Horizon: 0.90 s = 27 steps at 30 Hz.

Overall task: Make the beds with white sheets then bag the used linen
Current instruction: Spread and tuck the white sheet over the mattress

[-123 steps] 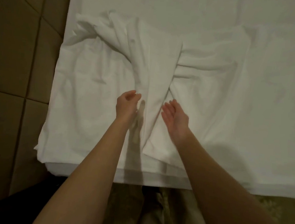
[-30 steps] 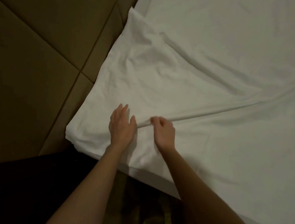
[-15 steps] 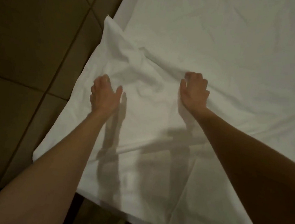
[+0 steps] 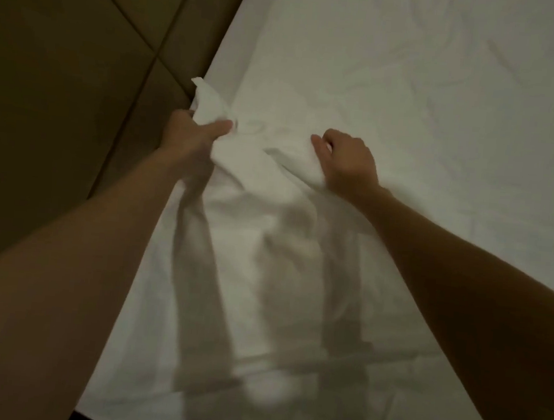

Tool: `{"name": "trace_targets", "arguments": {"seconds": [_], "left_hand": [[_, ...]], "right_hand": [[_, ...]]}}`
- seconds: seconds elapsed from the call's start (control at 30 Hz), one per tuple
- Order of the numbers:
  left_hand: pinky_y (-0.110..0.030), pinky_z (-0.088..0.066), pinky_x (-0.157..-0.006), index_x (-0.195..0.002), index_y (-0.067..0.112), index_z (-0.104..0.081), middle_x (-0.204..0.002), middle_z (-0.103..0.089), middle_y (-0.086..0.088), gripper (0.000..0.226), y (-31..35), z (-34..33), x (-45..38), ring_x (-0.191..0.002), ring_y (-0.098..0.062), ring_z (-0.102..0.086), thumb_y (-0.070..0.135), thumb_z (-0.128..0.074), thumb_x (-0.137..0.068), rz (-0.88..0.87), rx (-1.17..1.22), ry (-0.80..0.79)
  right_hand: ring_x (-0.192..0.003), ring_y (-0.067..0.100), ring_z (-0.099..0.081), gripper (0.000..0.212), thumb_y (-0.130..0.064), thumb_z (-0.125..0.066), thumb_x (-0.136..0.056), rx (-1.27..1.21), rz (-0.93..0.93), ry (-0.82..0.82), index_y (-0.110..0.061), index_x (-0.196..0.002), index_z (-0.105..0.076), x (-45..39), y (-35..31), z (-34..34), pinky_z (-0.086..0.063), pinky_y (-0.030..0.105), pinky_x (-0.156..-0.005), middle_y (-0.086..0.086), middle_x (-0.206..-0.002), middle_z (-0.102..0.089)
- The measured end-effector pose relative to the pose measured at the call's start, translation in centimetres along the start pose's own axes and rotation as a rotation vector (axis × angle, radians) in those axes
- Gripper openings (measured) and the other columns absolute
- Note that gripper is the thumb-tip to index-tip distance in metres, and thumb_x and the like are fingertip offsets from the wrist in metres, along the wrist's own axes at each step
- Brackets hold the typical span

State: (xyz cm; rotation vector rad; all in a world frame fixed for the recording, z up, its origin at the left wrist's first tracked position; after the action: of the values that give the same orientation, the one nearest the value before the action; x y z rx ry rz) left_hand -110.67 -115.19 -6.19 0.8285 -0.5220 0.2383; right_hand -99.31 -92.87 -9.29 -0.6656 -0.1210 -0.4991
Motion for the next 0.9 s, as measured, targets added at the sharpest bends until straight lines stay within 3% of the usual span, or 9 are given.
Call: {"name": "trace_targets", "arguments": {"seconds": [0.1, 0.2, 0.3, 0.4, 0.53, 0.63, 0.73, 0.83, 0.9], "left_hand": [[-0.023, -0.046, -0.077, -0.132, 0.010, -0.054, -0.114, -0.058, 0.002, 0.049, 0.1, 1.5, -1.4, -0.101, -0.013, -0.057, 0.033, -0.066, -0.090, -0.055, 0.141, 0.019], [-0.025, -0.051, -0.080, -0.133, 0.014, -0.053, -0.114, -0.061, 0.004, 0.049, -0.7, 1.7, -2.4, -0.102, -0.012, -0.060, 0.031, -0.067, -0.090, 0.004, 0.303, -0.006], [-0.024, -0.055, -0.074, -0.134, 0.012, -0.054, -0.112, -0.066, 0.002, 0.050, -0.7, 1.0, -3.1, -0.099, -0.012, -0.065, 0.027, -0.069, -0.088, 0.096, 0.483, -0.090], [-0.023, -0.056, -0.070, -0.116, 0.017, -0.060, -0.106, -0.067, 0.004, 0.026, 1.0, 1.0, -3.7, -0.088, -0.007, -0.069, 0.025, -0.065, -0.092, 0.043, 0.511, -0.149], [-0.022, -0.056, -0.072, -0.115, 0.019, -0.056, -0.103, -0.065, 0.006, 0.022, 1.0, 1.1, -4.0, -0.088, -0.006, -0.066, 0.021, -0.062, -0.094, 0.024, 0.515, -0.111], [-0.027, -0.054, -0.083, -0.130, 0.017, -0.055, -0.109, -0.063, 0.006, 0.038, 0.6, 1.5, -4.9, -0.095, -0.010, -0.063, 0.020, -0.063, -0.093, 0.040, 0.417, -0.009], [-0.024, -0.045, -0.093, -0.139, 0.014, -0.044, -0.126, -0.054, 0.001, 0.047, 1.3, 1.5, -5.5, -0.110, -0.014, -0.055, 0.020, -0.060, -0.095, -0.004, 0.157, 0.114], [-0.031, -0.030, -0.112, -0.150, 0.010, -0.018, -0.153, -0.030, -0.006, 0.072, 2.2, 0.2, -4.6, -0.140, -0.023, -0.032, 0.027, -0.060, -0.094, -0.085, -0.171, 0.175], [-0.038, -0.014, -0.119, -0.153, 0.008, -0.004, -0.161, -0.009, -0.008, 0.090, 2.5, -0.8, -2.8, -0.148, -0.025, -0.012, 0.037, -0.063, -0.091, -0.192, -0.391, 0.224]], "right_hand": [[-0.073, 0.032, -0.051, 0.047, -0.036, -0.042, -0.100, -0.086, -0.046, 0.048, -0.015, -0.058, -0.040, -2.4, 0.7, 2.0, -0.025, 0.029, -0.063, 0.008, -0.062, -0.052], [-0.075, 0.026, -0.059, 0.043, -0.035, -0.045, -0.099, -0.148, -0.198, 0.085, -0.016, -0.061, -0.052, -3.8, 2.2, 3.5, -0.044, 0.032, -0.072, 0.006, -0.067, -0.061], [-0.080, 0.023, -0.058, 0.038, -0.048, -0.049, -0.096, -0.135, -0.010, 0.041, -0.019, -0.072, -0.056, -2.8, -0.2, 2.5, -0.041, 0.032, -0.074, 0.002, -0.076, -0.060], [-0.093, 0.023, -0.052, 0.043, -0.053, -0.051, -0.093, 0.045, 0.230, 0.049, -0.011, -0.097, -0.060, -0.9, -3.0, 0.4, -0.039, 0.036, -0.078, 0.006, -0.102, -0.059], [-0.095, 0.032, -0.053, 0.043, -0.049, -0.044, -0.097, 0.146, 0.217, 0.041, -0.007, -0.104, -0.055, -1.5, -3.1, -0.5, -0.032, 0.035, -0.072, 0.014, -0.103, -0.059], [-0.097, 0.038, -0.055, 0.040, -0.046, -0.042, -0.099, 0.200, 0.261, -0.026, -0.009, -0.106, -0.055, -3.4, -3.5, -0.1, -0.028, 0.034, -0.070, 0.021, -0.102, -0.062], [-0.093, 0.033, -0.054, 0.034, -0.045, -0.043, -0.099, 0.132, 0.188, -0.016, -0.015, -0.090, -0.054, -4.5, -2.5, 0.7, -0.026, 0.029, -0.069, 0.011, -0.090, -0.058], [-0.089, 0.028, -0.052, 0.038, -0.047, -0.046, -0.097, 0.068, 0.184, 0.063, -0.010, -0.094, -0.055, -2.2, -0.4, 1.3, -0.030, 0.031, -0.071, 0.010, -0.094, -0.056], [-0.091, 0.026, -0.050, 0.046, -0.055, -0.046, -0.092, 0.132, 0.231, 0.085, -0.011, -0.102, -0.055, 0.7, 1.6, 2.0, -0.033, 0.034, -0.074, 0.007, -0.100, -0.056]]}}
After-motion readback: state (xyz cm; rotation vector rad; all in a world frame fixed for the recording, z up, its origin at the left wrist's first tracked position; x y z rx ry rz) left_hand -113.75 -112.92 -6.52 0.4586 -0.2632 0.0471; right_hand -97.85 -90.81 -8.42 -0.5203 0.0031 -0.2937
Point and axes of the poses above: each hand's wrist, its own x-axis away from the middle knuckle, its own z-axis out of the back of the hand, y = z × x, the point moved 8 cm from there along -x, towards the middle knuckle
